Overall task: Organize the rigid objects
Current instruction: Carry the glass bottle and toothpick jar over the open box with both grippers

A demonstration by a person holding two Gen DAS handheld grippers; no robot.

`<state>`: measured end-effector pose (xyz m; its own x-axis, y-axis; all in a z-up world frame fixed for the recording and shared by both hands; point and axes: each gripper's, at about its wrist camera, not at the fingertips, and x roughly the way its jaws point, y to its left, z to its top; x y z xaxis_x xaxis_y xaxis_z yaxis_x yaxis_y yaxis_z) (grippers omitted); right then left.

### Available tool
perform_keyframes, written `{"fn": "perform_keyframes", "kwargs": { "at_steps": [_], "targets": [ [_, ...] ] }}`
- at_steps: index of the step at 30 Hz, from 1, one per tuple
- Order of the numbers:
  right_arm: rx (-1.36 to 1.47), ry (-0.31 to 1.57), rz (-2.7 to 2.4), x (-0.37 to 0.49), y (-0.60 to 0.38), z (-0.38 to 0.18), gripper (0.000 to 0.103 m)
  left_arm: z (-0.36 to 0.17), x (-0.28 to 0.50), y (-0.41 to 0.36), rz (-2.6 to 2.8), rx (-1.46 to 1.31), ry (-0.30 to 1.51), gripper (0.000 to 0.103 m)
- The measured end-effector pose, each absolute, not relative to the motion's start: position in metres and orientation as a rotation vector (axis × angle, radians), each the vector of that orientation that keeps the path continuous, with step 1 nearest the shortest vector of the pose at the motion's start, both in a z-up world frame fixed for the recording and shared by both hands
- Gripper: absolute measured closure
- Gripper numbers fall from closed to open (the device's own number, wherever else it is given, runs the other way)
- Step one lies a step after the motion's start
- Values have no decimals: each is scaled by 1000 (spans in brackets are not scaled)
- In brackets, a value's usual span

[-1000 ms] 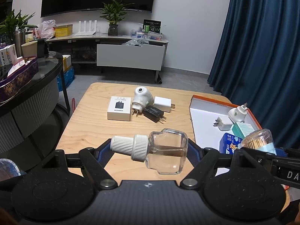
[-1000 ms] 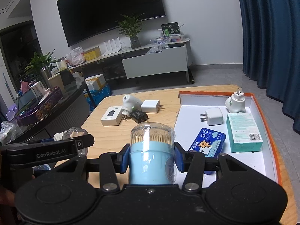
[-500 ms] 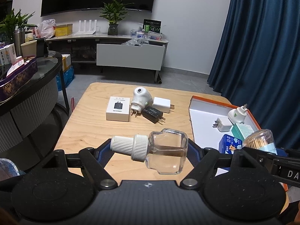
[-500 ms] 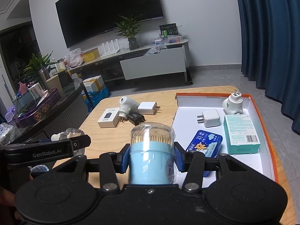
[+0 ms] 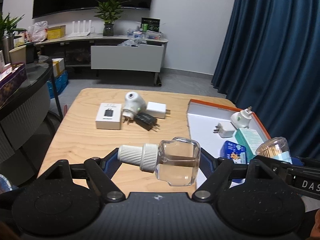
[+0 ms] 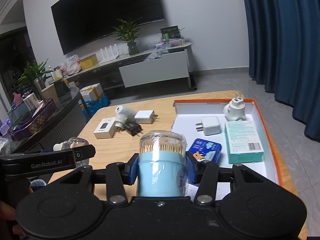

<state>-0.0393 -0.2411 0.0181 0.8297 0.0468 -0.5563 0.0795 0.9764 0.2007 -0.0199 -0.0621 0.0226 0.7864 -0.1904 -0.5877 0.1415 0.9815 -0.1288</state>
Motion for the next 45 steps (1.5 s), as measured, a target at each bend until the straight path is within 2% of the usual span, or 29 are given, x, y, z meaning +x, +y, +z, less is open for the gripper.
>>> {"fn": "perform_keyframes", "kwargs": {
  "at_steps": [45],
  "targets": [
    [277,526,-209,-61,-316,24,45,20,-2,-155,-370,-13,657,22]
  ]
}}
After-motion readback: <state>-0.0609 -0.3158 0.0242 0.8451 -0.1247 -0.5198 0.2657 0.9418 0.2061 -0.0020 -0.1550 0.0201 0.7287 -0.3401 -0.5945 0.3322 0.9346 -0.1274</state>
